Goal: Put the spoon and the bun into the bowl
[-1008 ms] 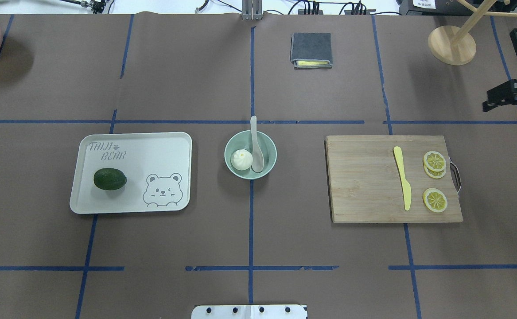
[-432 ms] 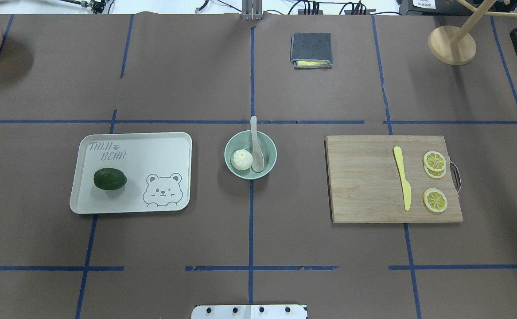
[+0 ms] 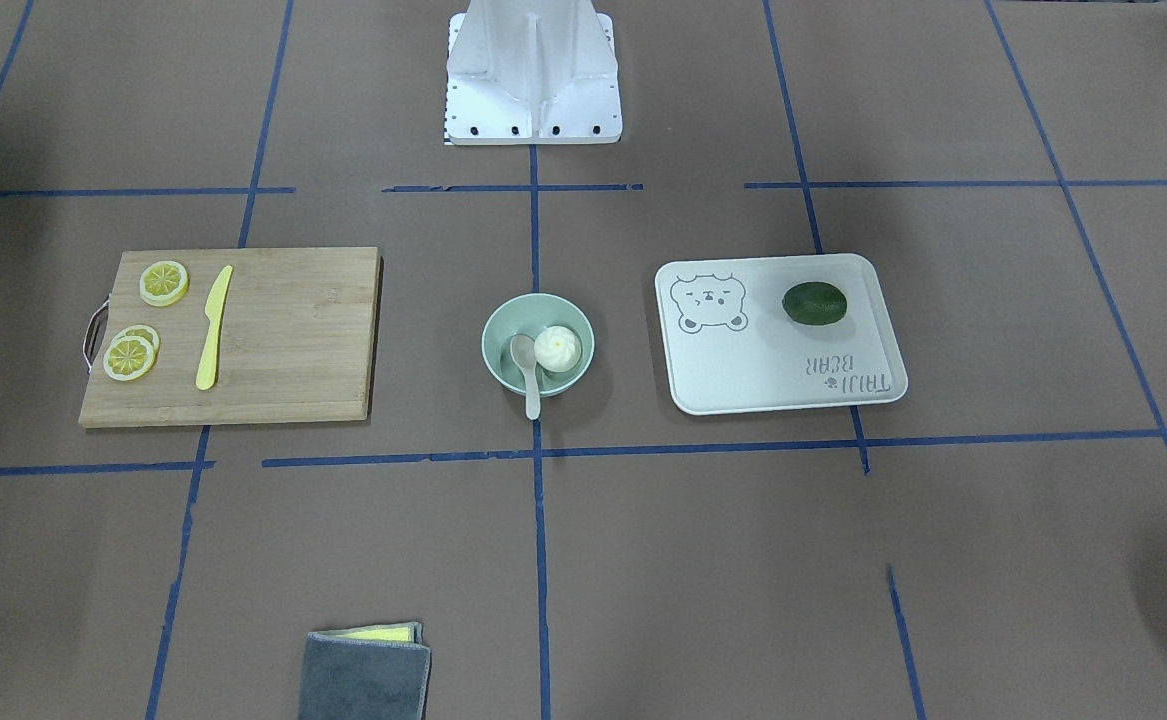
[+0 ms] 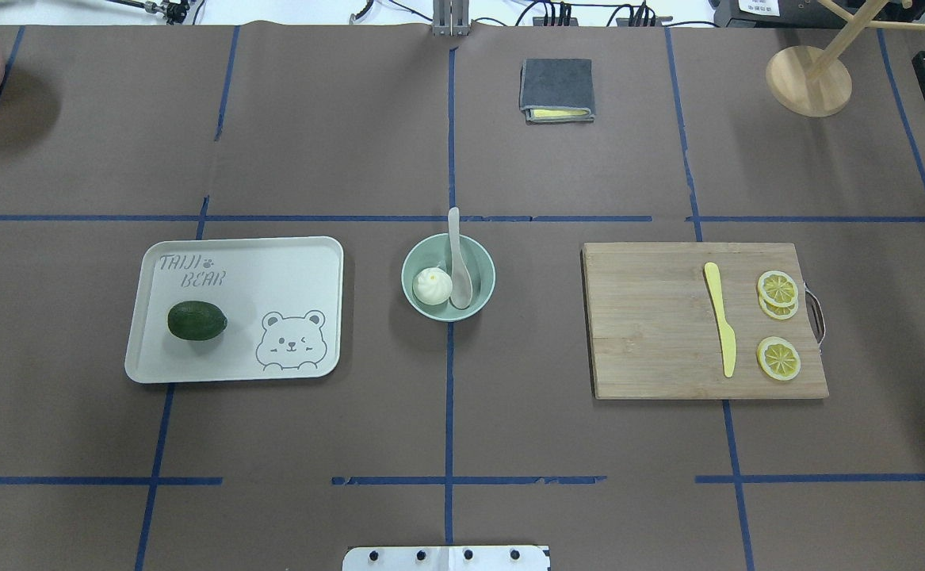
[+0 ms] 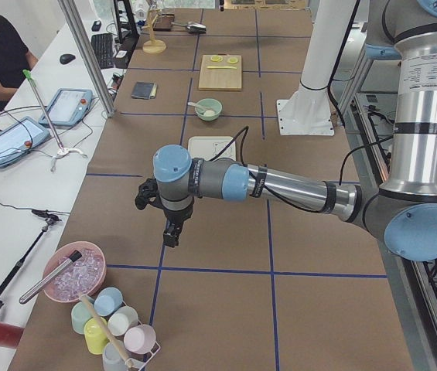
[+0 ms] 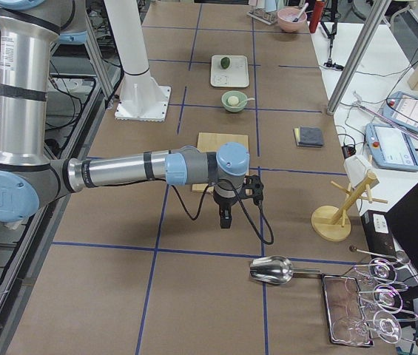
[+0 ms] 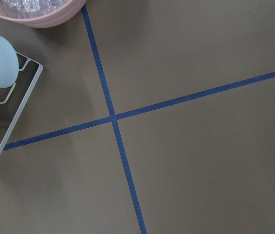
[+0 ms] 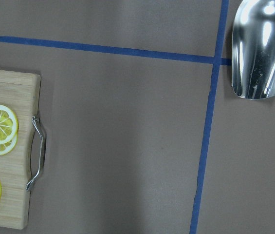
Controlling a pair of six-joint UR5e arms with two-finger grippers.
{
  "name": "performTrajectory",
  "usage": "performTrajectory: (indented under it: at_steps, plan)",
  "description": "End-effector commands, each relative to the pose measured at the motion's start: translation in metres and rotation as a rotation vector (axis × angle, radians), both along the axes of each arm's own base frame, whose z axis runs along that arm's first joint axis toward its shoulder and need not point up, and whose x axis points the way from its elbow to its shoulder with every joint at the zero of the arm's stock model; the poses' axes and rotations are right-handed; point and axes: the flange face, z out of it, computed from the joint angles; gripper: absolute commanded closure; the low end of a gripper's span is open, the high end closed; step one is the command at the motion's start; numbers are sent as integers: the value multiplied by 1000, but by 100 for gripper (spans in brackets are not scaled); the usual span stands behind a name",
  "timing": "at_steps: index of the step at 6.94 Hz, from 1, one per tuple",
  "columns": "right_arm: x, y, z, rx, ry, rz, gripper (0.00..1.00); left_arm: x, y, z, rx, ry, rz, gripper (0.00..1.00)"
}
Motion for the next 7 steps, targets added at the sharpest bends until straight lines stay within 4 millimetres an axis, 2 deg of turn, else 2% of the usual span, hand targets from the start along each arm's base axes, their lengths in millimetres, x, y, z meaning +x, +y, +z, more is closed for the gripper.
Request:
performTrajectory:
  at_steps: [1,2,3,5,6,7]
  plan:
    - [0,-2,-1,2,-2,1,0,1,-9,9,-12,-1,4,0]
    - [-1,-3,-3,6,-6,1,0,0,-2,7,-10,-1,-1,0]
    - [-1,-10,-9,14,-5,2,0,1,12,21,-35,8,1,0]
    - [-3,-11,-9,4,-4,3,0,1,18,29,-51,10,2,0]
    - [-5,-12,-8,-12,-4,14,0,1,18,16,-29,11,-2,0]
    - [-7,-12,-7,-20,-3,15,0,1,18,17,-31,13,-2,0]
